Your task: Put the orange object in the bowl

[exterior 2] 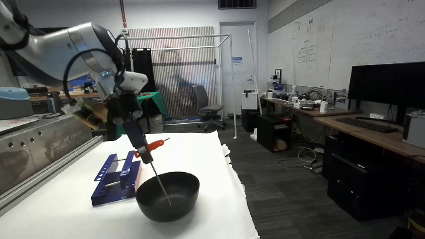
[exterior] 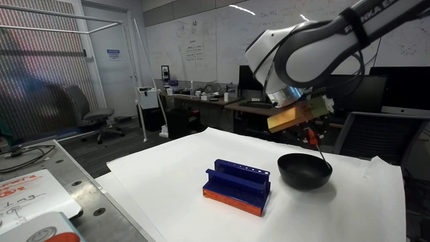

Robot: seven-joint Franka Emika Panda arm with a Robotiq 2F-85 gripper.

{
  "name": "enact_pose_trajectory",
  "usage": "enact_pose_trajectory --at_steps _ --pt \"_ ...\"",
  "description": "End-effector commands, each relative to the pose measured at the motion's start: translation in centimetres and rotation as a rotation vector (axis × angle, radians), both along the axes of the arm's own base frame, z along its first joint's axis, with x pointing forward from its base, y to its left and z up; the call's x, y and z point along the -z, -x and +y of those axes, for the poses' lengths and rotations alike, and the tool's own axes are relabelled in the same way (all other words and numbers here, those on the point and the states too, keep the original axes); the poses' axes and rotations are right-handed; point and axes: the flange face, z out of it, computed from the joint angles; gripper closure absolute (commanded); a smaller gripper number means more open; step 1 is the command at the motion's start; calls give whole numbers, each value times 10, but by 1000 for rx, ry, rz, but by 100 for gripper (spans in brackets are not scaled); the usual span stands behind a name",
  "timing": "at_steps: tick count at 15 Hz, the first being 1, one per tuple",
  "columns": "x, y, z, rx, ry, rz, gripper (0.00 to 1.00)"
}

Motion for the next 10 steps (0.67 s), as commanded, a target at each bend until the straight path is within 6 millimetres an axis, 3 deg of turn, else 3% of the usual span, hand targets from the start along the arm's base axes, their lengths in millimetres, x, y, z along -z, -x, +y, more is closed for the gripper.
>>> enact_pose_trajectory --at_steps 1,3,4,5,7,10 --pt "40 -20 -2 -27 45 27 87" --pt "58 -24 -3 -39 46 36 85" --pt "63 -27 -3 -40 33 36 56" --pt "68 -28 -2 -43 20 44 54" --pt "66 -31 -1 -58 -23 47 39" --pt "48 -29 5 -106 -148 39 16"
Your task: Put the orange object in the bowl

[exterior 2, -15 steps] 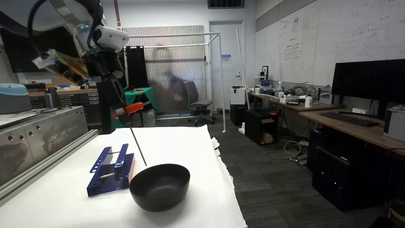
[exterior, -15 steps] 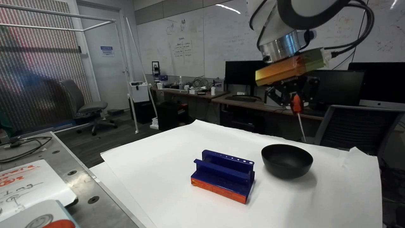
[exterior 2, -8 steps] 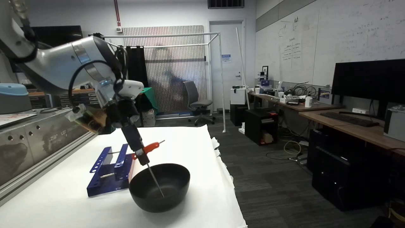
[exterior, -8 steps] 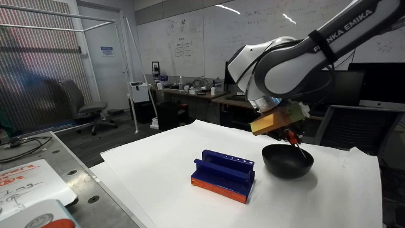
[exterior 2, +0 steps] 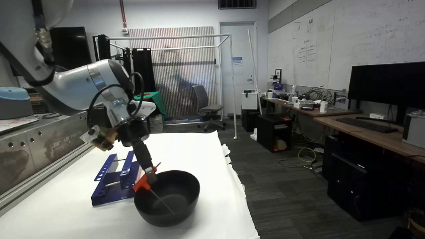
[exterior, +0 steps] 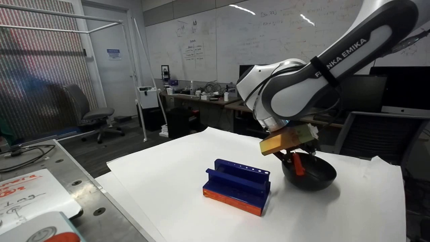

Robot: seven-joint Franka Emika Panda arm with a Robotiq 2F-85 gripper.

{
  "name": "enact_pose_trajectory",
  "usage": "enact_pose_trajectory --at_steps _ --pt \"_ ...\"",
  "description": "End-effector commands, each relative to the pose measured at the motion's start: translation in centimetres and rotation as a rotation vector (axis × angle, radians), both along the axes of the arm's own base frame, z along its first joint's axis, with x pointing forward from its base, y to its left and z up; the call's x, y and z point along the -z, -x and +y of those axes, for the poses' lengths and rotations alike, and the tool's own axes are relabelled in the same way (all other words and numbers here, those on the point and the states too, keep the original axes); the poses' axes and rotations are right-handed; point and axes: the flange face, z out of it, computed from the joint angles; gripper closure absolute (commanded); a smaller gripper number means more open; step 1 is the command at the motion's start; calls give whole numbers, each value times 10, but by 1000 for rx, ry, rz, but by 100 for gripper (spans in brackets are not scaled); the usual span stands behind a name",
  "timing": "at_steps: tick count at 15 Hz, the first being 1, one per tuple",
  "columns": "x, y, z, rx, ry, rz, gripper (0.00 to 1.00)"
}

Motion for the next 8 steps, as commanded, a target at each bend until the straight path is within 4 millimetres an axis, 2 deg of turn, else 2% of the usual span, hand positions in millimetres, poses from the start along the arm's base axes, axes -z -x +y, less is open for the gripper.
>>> enact_pose_trajectory --at_steps 1,2,8 --pt "-35 -2 6 -68 -174 -14 10" --pt "-47 1 9 -91 -221 -11 1" --pt "-139 30 13 -263 -473 -70 0"
